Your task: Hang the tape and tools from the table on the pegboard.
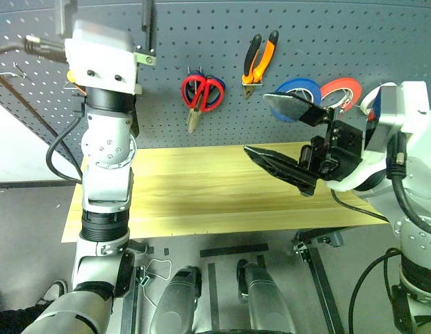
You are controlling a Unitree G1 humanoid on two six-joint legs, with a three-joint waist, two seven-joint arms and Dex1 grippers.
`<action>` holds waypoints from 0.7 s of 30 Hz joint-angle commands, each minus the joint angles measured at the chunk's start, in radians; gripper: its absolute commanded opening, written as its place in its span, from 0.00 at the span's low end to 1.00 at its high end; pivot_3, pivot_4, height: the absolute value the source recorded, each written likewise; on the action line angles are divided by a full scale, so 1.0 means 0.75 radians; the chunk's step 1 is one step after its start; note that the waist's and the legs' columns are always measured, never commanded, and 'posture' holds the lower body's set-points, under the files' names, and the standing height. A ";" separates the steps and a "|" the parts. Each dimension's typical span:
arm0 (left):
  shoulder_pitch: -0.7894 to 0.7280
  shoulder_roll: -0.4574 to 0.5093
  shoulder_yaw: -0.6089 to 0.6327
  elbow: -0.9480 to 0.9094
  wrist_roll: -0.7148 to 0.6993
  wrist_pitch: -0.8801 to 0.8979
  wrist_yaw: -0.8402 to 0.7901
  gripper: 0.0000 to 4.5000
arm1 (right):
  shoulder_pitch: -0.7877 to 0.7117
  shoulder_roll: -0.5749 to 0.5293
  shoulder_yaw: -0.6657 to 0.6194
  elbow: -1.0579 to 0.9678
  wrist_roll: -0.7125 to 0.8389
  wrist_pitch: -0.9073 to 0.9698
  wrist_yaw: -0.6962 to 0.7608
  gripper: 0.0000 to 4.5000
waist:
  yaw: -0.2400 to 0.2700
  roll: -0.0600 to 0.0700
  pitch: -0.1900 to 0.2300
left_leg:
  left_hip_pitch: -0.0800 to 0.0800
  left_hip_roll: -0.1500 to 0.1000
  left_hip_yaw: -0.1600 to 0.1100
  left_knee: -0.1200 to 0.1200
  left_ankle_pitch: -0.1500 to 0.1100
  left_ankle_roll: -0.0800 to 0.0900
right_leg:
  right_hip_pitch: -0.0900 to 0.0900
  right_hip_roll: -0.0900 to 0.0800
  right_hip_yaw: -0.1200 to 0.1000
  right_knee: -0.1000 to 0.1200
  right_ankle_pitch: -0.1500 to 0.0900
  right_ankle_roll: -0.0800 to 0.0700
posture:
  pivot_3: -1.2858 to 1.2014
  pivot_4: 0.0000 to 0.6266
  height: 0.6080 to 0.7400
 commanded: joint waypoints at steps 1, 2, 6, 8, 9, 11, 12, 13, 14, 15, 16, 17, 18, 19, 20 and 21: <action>-0.013 -0.014 -0.038 -0.089 -0.094 0.063 -0.108 0.87 | 0.001 0.029 0.000 -0.006 -0.068 -0.083 0.056 1.00 | 0.002 -0.001 -0.022 | 0.000 0.000 0.000 0.000 0.000 0.000 | 0.000 0.000 0.000 0.000 0.000 0.000 | 0.54 0.18 1.00; 0.001 -0.013 -0.047 -0.081 -0.102 0.059 -0.131 0.87 | 0.011 0.038 0.004 0.001 -0.091 -0.099 0.067 1.00 | 0.004 0.000 -0.036 | 0.000 0.000 0.000 0.000 0.001 -0.001 | 0.000 0.001 0.000 0.000 0.000 0.000 | 0.54 0.14 1.00; 0.045 -0.031 -0.098 -0.024 -0.362 0.354 -0.382 0.87 | 0.062 0.077 0.016 0.046 -0.179 -0.163 0.116 1.00 | 0.005 0.001 -0.109 | 0.003 0.000 0.001 0.000 0.000 0.000 | 0.006 0.002 0.000 -0.001 0.000 0.000 | 0.54 0.05 1.00; 0.063 -0.033 -0.113 -0.028 -0.527 0.633 -0.496 0.87 | 0.107 0.102 0.024 0.081 -0.224 -0.192 0.125 1.00 | 0.005 0.003 -0.136 | 0.014 0.000 0.001 -0.001 -0.002 0.003 | 0.019 0.004 0.000 -0.006 0.001 0.001 | 0.54 0.00 1.00; 0.072 -0.021 -0.132 -0.019 -0.554 0.705 -0.543 0.87 | 0.130 0.119 0.034 0.103 -0.251 -0.210 0.127 1.00 | 0.005 0.005 -0.147 | 0.027 0.001 0.000 -0.005 -0.003 0.005 | 0.035 0.005 -0.001 -0.015 0.001 0.002 | 0.54 0.00 1.00; 0.109 0.034 -0.181 -0.005 -0.596 0.891 -0.640 0.87 | 0.174 0.160 0.056 0.126 -0.298 -0.235 0.117 1.00 | -0.001 0.013 -0.169 | 0.053 0.002 0.000 -0.018 -0.002 0.007 | 0.066 0.009 -0.002 -0.039 0.004 0.002 | 0.54 0.00 1.00; 0.123 0.060 -0.206 0.003 -0.581 0.903 -0.669 0.87 | 0.186 0.174 0.064 0.133 -0.321 -0.244 0.112 1.00 | -0.004 0.014 -0.175 | 0.061 0.005 0.000 -0.021 -0.003 0.008 | 0.075 0.012 -0.002 -0.048 0.006 0.000 | 0.54 0.00 1.00; 0.154 0.104 -0.252 0.039 -0.557 0.950 -0.708 0.87 | 0.206 0.192 0.084 0.149 -0.361 -0.252 0.097 1.00 | -0.009 0.018 -0.183 | 0.070 0.009 0.000 -0.022 -0.004 0.009 | 0.085 0.012 -0.002 -0.050 0.003 0.001 | 0.54 0.00 1.00; 0.173 0.133 -0.283 0.065 -0.536 0.975 -0.730 0.87 | 0.218 0.204 0.097 0.161 -0.390 -0.258 0.089 1.00 | -0.013 0.020 -0.192 | 0.073 0.012 0.002 -0.022 -0.005 0.009 | 0.088 0.014 -0.002 -0.054 0.003 0.002 | 0.54 0.00 1.00; 0.208 0.152 -0.310 0.104 -0.487 0.927 -0.725 0.87 | 0.244 0.219 0.114 0.165 -0.417 -0.265 0.083 1.00 | -0.015 0.023 -0.202 | 0.073 0.014 0.002 -0.022 -0.005 0.009 | 0.088 0.017 -0.001 -0.056 0.004 0.001 | 0.54 0.00 1.00; 0.256 0.170 -0.348 0.136 -0.482 0.953 -0.752 0.87 | 0.277 0.236 0.133 0.177 -0.452 -0.269 0.066 1.00 | -0.014 0.026 -0.208 | 0.073 0.016 0.003 -0.023 -0.005 0.009 | 0.087 0.018 0.000 -0.056 0.004 0.001 | 0.54 0.00 1.00; 0.287 0.177 -0.370 0.154 -0.482 0.965 -0.771 0.87 | 0.299 0.249 0.143 0.185 -0.475 -0.272 0.055 1.00 | -0.011 0.028 -0.215 | 0.073 0.016 0.003 -0.023 -0.005 0.010 | 0.086 0.019 0.002 -0.055 0.004 0.001 | 0.54 0.00 1.00; 0.336 0.184 -0.398 0.167 -0.461 0.898 -0.788 0.87 | 0.330 0.273 0.154 0.198 -0.513 -0.285 0.027 1.00 | -0.007 0.027 -0.219 | 0.073 0.016 0.005 -0.025 -0.005 0.010 | 0.083 0.019 0.004 -0.052 0.005 -0.002 | 0.54 0.00 1.00; 0.382 0.159 -0.381 0.176 -0.515 0.927 -0.814 0.87 | 0.346 0.329 0.147 0.232 -0.559 -0.301 -0.058 1.00 | -0.003 0.027 -0.222 | 0.072 0.016 0.007 -0.025 -0.005 0.010 | 0.078 0.019 0.007 -0.045 0.006 -0.001 | 0.53 0.00 1.00; 0.410 0.137 -0.364 0.190 -0.548 0.935 -0.827 0.87 | 0.354 0.373 0.142 0.261 -0.594 -0.317 -0.114 1.00 | -0.001 0.027 -0.223 | 0.071 0.016 0.008 -0.025 -0.005 0.009 | 0.075 0.020 0.009 -0.043 0.006 -0.001 | 0.53 0.00 1.00; 0.445 0.124 -0.364 0.208 -0.542 0.867 -0.840 0.87 | 0.362 0.419 0.131 0.292 -0.648 -0.333 -0.191 1.00 | 0.001 0.027 -0.223 | 0.070 0.017 0.009 -0.026 -0.005 0.009 | 0.073 0.020 0.010 -0.041 0.006 -0.001 | 0.53 0.00 1.00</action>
